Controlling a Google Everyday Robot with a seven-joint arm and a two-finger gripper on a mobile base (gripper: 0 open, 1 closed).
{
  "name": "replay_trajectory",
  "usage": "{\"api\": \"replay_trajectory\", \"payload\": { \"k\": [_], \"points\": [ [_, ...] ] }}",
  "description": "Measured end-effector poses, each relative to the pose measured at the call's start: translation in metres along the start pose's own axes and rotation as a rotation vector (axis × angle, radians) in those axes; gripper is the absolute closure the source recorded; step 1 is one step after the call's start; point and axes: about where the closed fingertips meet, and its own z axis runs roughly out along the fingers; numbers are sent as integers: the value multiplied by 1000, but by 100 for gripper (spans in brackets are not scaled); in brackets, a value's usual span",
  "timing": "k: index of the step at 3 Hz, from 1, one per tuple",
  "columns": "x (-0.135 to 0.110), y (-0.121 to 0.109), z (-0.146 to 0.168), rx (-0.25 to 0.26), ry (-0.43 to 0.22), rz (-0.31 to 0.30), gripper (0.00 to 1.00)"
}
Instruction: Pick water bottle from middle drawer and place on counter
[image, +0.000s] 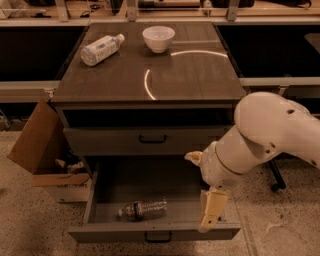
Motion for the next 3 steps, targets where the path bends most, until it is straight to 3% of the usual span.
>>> {"api": "replay_trajectory", "payload": {
  "k": [1, 3],
  "points": [
    [9, -10, 40, 8, -77, -17, 0],
    [26, -43, 168, -14, -275, -76, 0]
  ]
}}
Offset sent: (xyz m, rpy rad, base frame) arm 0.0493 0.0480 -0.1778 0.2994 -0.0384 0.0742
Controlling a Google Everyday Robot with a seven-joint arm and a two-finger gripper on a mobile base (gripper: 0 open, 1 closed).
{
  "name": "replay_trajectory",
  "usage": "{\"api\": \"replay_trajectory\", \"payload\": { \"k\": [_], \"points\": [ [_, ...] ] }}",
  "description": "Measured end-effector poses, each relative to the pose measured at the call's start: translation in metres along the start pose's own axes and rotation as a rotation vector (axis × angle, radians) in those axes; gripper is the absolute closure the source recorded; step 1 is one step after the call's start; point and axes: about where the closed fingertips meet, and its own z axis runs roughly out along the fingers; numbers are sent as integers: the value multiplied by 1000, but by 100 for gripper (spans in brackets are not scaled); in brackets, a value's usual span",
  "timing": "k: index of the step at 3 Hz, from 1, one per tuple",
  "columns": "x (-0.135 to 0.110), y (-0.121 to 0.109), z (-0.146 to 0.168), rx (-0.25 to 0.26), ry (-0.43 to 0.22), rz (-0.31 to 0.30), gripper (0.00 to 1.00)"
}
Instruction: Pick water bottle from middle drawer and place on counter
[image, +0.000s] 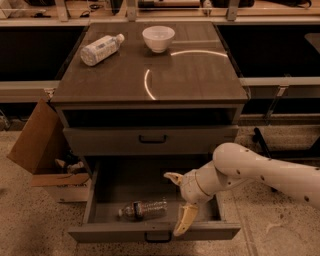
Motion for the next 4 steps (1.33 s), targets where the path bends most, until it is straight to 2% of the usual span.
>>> {"api": "replay_trajectory", "payload": {
  "k": [1, 3, 4],
  "points": [
    [0, 0, 0, 0, 0, 0, 0],
    [23, -42, 39, 8, -9, -25, 0],
    [38, -65, 64, 18, 23, -15, 0]
  ]
}}
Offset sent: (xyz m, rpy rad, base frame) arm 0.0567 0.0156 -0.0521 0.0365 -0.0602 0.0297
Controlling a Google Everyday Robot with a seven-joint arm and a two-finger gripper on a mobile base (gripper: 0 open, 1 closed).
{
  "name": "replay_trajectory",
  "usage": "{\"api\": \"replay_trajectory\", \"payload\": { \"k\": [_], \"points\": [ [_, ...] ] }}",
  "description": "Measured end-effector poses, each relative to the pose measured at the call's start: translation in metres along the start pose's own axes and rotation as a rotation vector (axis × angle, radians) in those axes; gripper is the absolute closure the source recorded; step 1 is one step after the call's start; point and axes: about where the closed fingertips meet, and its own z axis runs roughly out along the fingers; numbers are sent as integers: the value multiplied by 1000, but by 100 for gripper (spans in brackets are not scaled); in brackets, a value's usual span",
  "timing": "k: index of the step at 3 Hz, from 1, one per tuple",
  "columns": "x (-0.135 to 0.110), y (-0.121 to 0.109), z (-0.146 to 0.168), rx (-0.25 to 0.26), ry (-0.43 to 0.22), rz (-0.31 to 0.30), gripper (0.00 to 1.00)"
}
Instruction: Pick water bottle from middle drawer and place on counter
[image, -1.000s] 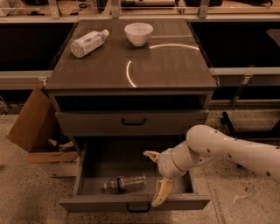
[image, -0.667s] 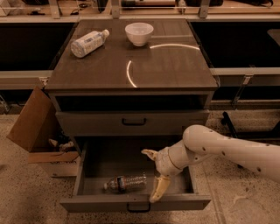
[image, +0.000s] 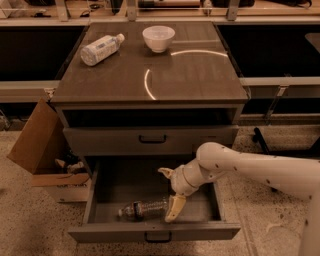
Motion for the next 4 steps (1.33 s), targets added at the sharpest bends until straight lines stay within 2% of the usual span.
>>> {"api": "replay_trajectory", "payload": {
  "k": [2, 3, 4],
  "points": [
    [29, -36, 42, 10, 23, 28, 0],
    [37, -46, 61, 12, 27, 10, 0],
    [39, -47, 78, 29, 34, -35, 0]
  ]
}}
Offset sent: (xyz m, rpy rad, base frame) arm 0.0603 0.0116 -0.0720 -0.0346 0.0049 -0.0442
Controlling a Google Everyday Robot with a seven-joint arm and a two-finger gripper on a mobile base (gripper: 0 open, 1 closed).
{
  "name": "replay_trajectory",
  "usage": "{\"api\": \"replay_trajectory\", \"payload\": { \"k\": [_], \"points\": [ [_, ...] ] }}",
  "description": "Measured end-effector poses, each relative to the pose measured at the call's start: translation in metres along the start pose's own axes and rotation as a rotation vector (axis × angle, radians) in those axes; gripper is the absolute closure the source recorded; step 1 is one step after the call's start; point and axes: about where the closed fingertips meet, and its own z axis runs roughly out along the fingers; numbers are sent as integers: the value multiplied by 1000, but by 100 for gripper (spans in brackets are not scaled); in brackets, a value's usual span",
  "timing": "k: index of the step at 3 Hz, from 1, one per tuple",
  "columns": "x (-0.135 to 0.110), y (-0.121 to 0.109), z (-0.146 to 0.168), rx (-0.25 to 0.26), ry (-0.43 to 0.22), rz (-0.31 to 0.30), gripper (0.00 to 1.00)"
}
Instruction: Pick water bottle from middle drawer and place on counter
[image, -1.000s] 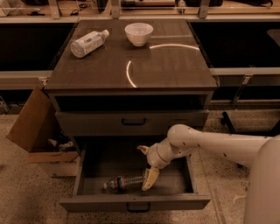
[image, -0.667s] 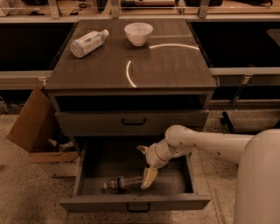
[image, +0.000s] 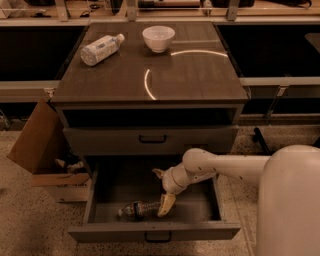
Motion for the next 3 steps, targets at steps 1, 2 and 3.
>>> {"api": "replay_trajectory", "payload": {
  "k": [1, 2, 3],
  "points": [
    [-6, 3, 18, 9, 16, -47, 0],
    [-15, 7, 36, -5, 23, -96, 0],
    [-15, 6, 36, -5, 23, -97, 0]
  ]
}}
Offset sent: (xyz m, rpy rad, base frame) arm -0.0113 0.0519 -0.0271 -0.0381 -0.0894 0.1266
